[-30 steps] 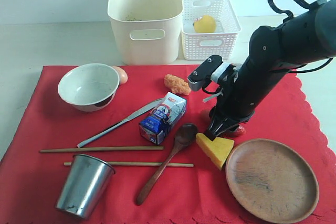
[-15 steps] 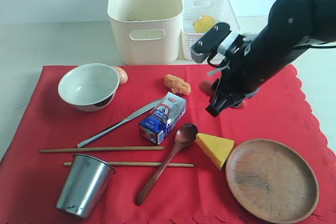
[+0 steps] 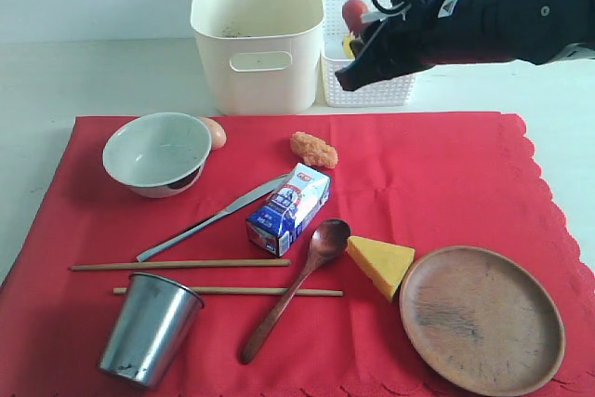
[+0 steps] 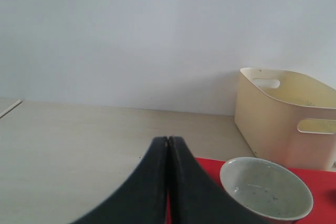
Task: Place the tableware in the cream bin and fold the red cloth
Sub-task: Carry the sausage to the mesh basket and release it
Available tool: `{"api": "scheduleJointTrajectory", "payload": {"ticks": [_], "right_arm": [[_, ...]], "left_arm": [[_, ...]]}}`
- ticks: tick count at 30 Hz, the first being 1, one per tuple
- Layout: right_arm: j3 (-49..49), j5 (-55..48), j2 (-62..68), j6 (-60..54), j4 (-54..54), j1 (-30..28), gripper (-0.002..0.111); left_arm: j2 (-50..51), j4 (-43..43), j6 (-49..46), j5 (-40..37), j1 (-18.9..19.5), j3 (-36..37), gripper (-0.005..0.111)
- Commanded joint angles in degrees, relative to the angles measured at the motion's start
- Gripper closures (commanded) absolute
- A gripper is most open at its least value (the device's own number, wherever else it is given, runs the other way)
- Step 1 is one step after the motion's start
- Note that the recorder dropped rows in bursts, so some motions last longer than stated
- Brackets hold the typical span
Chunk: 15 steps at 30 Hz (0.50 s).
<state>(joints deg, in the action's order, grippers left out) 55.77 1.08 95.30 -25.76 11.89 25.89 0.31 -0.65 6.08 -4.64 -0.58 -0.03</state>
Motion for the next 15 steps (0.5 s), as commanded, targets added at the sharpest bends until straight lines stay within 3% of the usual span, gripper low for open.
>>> {"api": "scheduleJointTrajectory", "payload": {"ticks": [1, 9, 15], "right_arm": [[0.1, 8.5, -0.6, 0.5, 0.1, 0.1, 0.108], [0.4, 26.6, 2.7, -1.2, 4.1, 0.1, 0.108], [10.7, 25.0, 14.6, -7.6, 12.6, -0.4, 0.108]], "left_arm": [[-0.3, 0.2, 0.1, 0.1, 0.0, 0.0, 0.104], [-0.3, 0.2, 0.1, 0.1, 0.0, 0.0, 0.104], [-0.3, 0.2, 0.1, 0.1, 0.0, 0.0, 0.104]]}}
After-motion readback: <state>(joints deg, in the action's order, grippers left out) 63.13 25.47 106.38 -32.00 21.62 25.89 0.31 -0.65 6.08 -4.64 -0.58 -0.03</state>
